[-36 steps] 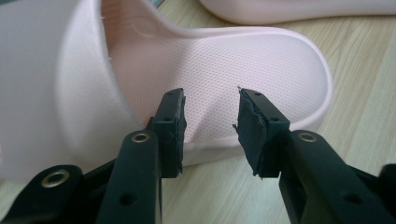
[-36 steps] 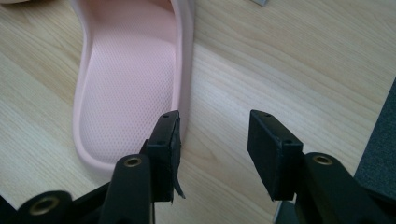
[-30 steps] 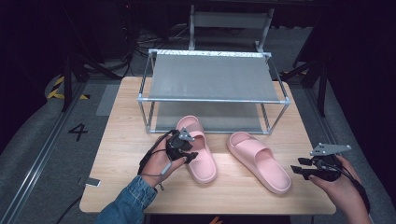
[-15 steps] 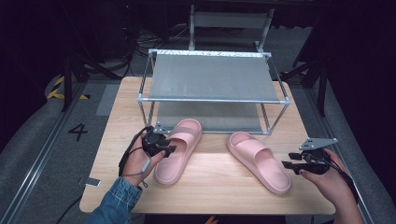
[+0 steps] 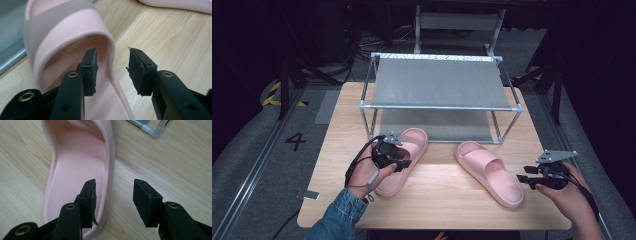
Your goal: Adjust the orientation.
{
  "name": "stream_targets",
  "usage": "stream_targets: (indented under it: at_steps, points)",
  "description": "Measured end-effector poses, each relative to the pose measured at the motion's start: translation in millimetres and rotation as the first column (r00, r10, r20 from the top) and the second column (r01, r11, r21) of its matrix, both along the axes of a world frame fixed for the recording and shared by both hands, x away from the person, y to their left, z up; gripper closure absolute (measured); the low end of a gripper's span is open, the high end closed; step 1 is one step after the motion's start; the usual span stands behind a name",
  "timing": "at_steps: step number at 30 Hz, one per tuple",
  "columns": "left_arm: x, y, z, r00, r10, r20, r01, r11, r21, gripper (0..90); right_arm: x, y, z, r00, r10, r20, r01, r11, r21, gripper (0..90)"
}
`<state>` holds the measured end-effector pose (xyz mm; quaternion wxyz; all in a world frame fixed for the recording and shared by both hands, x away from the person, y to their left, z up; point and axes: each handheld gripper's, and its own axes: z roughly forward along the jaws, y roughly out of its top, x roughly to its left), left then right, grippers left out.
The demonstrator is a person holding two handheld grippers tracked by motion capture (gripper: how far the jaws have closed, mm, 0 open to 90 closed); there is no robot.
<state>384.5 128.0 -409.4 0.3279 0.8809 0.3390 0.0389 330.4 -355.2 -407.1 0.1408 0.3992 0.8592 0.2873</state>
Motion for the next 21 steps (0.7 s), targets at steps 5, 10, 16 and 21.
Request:
stream_targets:
  at_steps: [5,10,16,21]
  points:
    - [4.2,-8.6,-8.0,0.9999,-0.003,-0.011,0.003,0.9997,0.024,54.7,-4.7,-3.9,0.1,0.9999,-0.015,0.0,0.015,0.9999,-0.001,54.0]
    - [3.5,-14.9,-12.5,0.9997,0.0,-0.024,0.001,0.9992,0.04,65.0,-5.6,-5.3,-0.9,0.9998,-0.019,-0.002,0.019,0.9998,-0.002,54.1]
    - [4.1,-12.4,-13.7,0.9997,0.022,-0.012,-0.022,0.9983,0.054,82.4,-2.5,0.7,0.1,1.0,-0.001,0.004,0.001,1.0,-0.004,54.1]
    - [3.1,-13.4,-13.6,0.9996,0.025,-0.015,-0.024,0.9979,0.061,84.0,-1.2,0.8,-2.0,1.0,-0.005,-0.003,0.005,1.0,-0.002,54.2]
